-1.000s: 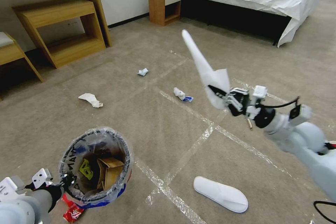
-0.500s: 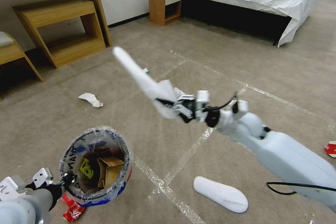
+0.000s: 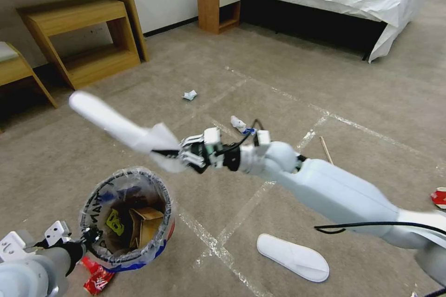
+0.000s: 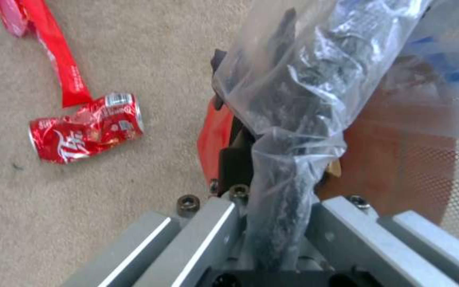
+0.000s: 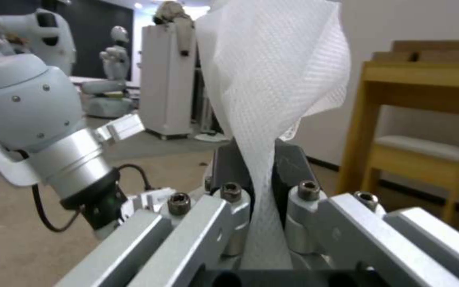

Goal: Pick up the trash bin and place the garbage on the floor into it.

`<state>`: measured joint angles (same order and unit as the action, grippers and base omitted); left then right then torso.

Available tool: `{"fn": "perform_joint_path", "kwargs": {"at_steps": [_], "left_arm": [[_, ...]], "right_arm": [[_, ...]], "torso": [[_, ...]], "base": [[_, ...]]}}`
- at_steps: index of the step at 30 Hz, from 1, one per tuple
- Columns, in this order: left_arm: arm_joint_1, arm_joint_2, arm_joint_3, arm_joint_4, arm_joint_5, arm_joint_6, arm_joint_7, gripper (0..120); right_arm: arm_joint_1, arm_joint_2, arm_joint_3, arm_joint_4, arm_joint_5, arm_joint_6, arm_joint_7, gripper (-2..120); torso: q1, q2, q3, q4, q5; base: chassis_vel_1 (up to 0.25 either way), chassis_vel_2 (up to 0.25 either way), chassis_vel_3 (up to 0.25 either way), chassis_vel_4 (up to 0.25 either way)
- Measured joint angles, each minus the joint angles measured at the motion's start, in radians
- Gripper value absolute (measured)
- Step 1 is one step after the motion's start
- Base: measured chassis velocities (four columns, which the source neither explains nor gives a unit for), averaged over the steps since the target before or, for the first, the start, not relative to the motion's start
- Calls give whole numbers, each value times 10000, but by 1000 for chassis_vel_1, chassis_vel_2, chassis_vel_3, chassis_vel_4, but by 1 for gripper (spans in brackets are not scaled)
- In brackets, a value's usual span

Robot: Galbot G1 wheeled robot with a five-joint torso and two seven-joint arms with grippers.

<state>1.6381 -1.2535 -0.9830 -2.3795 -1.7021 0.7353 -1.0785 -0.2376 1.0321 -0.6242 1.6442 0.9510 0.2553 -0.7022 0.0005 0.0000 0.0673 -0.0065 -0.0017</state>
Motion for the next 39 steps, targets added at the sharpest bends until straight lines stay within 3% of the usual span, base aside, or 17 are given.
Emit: {"fn": "perform_joint_path", "kwargs": {"at_steps": [3, 11, 18, 39], "left_arm": [[-30, 44, -20, 14, -313, 0, -181, 0], [-131, 40, 4, 13, -610, 0, -333, 0], [-141, -51, 3, -123, -755, 0, -436, 0], [10, -145, -68, -437, -836, 0, -513, 0]], "right_arm": [[55, 1268, -506, -622, -187, 28, 53, 3], [-287, 2305, -1089, -1573, -479, 162, 6, 3], [-901, 2824, -1197, -2050, -833, 288, 43, 3], [-2036, 2904, -861, -2735, -1284, 490, 66, 3]], "torso": [[0, -1, 0, 5, 0], [0, -1, 0, 2, 1], [0, 0, -1, 3, 3], [0, 0, -1, 3, 3]], "base": [[0, 0, 0, 0], [0, 0, 0, 0], [0, 0, 0, 0], [0, 0, 0, 0]]}}
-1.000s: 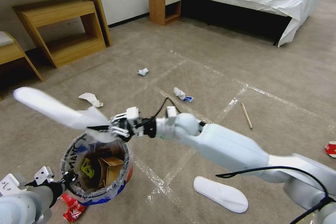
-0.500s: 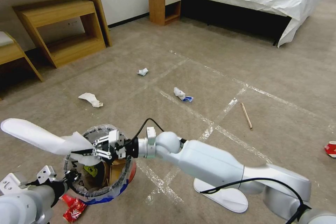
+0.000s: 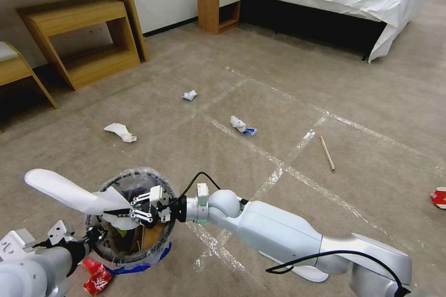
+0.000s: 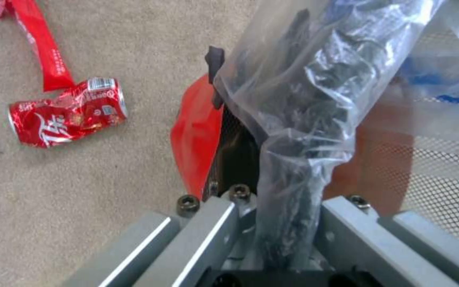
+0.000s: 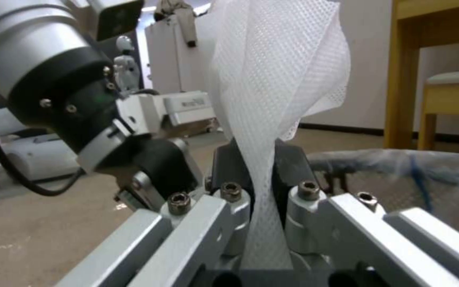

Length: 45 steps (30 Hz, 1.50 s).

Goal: Pick up the trash bin and place the garbage on the floor into it.

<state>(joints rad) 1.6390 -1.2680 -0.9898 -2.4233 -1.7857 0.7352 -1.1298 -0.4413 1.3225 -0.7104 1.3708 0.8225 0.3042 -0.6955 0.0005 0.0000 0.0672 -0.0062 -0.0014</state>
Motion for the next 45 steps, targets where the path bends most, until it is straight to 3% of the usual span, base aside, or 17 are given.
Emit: {"fn": "perform_joint_path", "kwargs": {"at_steps": [16, 23, 25, 27, 30, 35, 37, 39, 41, 45], "left_arm": [[-36, 41, -4, -14, 1, 1, -15, 0], [-66, 63, 9, -1, -2, 1, -23, 0], [-68, 66, 15, 0, -6, 1, -27, 0], [-68, 70, 15, 0, -9, 1, -27, 0], [-67, 98, 5, 3, -18, 1, -26, 0], [-68, 103, 6, 4, -23, 1, -32, 0], [-69, 119, 0, 4, -25, 1, -47, 0], [-69, 124, -4, 6, -25, 1, -49, 0], [-73, 132, -8, 24, -25, 1, -54, 0], [-94, 133, 4, 42, -26, 1, -61, 0]], "right_arm": [[81, -136, 52, 12, -159, 217, 180, 4], [229, -128, 7, 2, -211, 281, 238, 26], [304, -124, -38, 29, -213, 281, 256, 38], [336, -128, -53, 50, -212, 281, 256, 41], [457, -155, -95, 113, -194, 271, 257, 56], [496, -187, -100, 175, -183, 238, 302, 70], [491, -230, -120, 233, -200, 233, 327, 82], [489, -241, -122, 243, -207, 233, 327, 84], [494, -292, -123, 289, -240, 237, 328, 96], [580, -355, -123, 326, -250, 257, 328, 99]], "torso": [[0, 0, 0, 0, 0], [0, 0, 0, 0, 0], [0, 0, 0, 0, 0], [0, 0, 0, 0, 0], [0, 0, 0, 0, 0], [0, 0, 0, 0, 0], [0, 0, 0, 0, 0], [0, 0, 0, 0, 0], [0, 0, 0, 0, 0], [-1, 0, 0, 1, 0]], "base": [[0, 0, 0, 0], [0, 0, 0, 0], [0, 0, 0, 0], [0, 0, 0, 0], [0, 0, 0, 0], [0, 0, 0, 0], [0, 0, 0, 0], [0, 0, 0, 0], [0, 0, 0, 0], [0, 0, 0, 0]]}}
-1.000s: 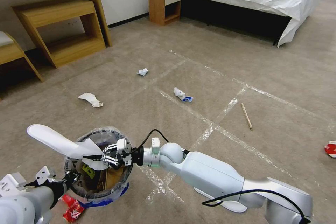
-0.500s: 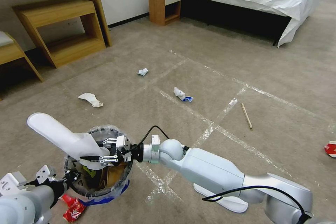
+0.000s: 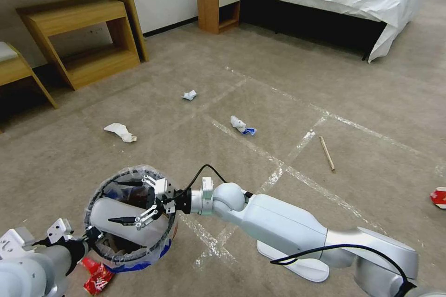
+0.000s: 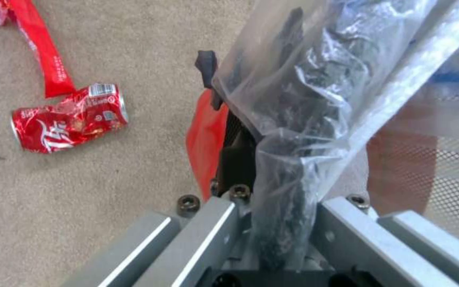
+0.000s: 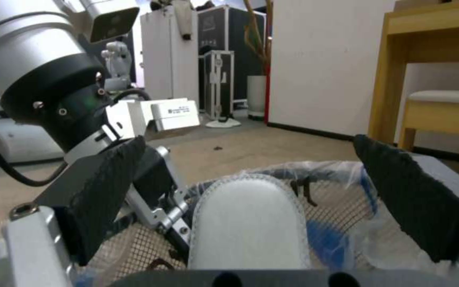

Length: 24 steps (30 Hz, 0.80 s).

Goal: Pick up the trash bin and place the garbage on the floor into it.

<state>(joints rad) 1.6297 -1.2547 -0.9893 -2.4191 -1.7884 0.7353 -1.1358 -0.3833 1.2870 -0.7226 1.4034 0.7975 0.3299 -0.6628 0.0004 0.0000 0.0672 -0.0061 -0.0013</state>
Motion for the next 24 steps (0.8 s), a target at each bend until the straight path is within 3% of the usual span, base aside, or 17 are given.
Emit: {"fn": "perform_joint_path", "kwargs": {"at_steps": [17, 24], "left_arm": [[-77, 78, 5, 138, 18, 0, -26, 0], [-93, 121, 5, 234, 18, 0, -29, 0]], "right_arm": [[686, -313, 432, 530, 357, 0, 127, 100], [1721, -1186, 1653, 1455, 1047, -304, 623, 100]], "torso": [[0, 0, 1, 0, 1], [0, 1, 1, 3, 2]], "base": [[0, 0, 0, 0], [0, 0, 0, 0]]}}
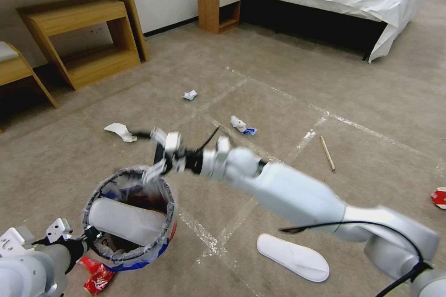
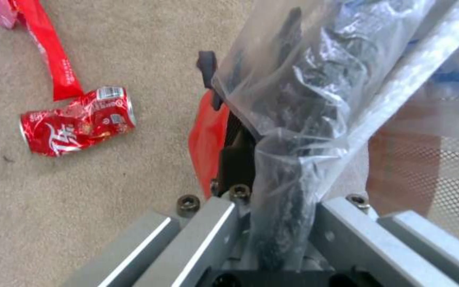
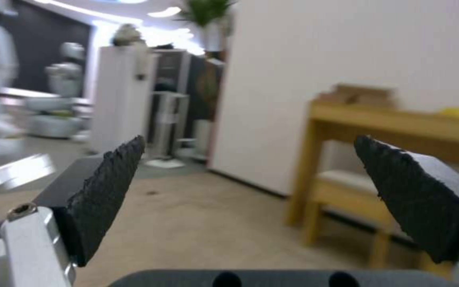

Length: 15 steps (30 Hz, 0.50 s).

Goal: Pick up the trash bin and place the garbage on the floor into it.

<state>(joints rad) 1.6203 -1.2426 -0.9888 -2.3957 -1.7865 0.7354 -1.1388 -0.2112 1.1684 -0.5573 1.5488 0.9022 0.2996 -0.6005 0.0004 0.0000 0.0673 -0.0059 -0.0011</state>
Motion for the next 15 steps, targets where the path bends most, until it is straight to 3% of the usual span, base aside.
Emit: {"fn": "perform_joint_path", "kwargs": {"at_steps": [4, 10, 15], "left_arm": [[-17, 94, 16, 5, -5, 0, 0, 0], [34, 130, 16, -31, -11, 0, 2, 0], [76, 167, 45, -114, -39, 0, 24, 0]], "right_arm": [[326, -1248, 1307, -28, 346, -202, 515, 100], [211, -2091, 2258, -380, 395, -222, 587, 100], [-842, -3118, 3469, -916, 188, -142, 571, 100]], "torso": [[0, -1, 0, -4, 1], [0, 0, 0, -4, 1], [0, 0, 0, -3, 3]], "base": [[0, 0, 0, 0], [0, 0, 0, 0], [0, 0, 0, 0]]}}
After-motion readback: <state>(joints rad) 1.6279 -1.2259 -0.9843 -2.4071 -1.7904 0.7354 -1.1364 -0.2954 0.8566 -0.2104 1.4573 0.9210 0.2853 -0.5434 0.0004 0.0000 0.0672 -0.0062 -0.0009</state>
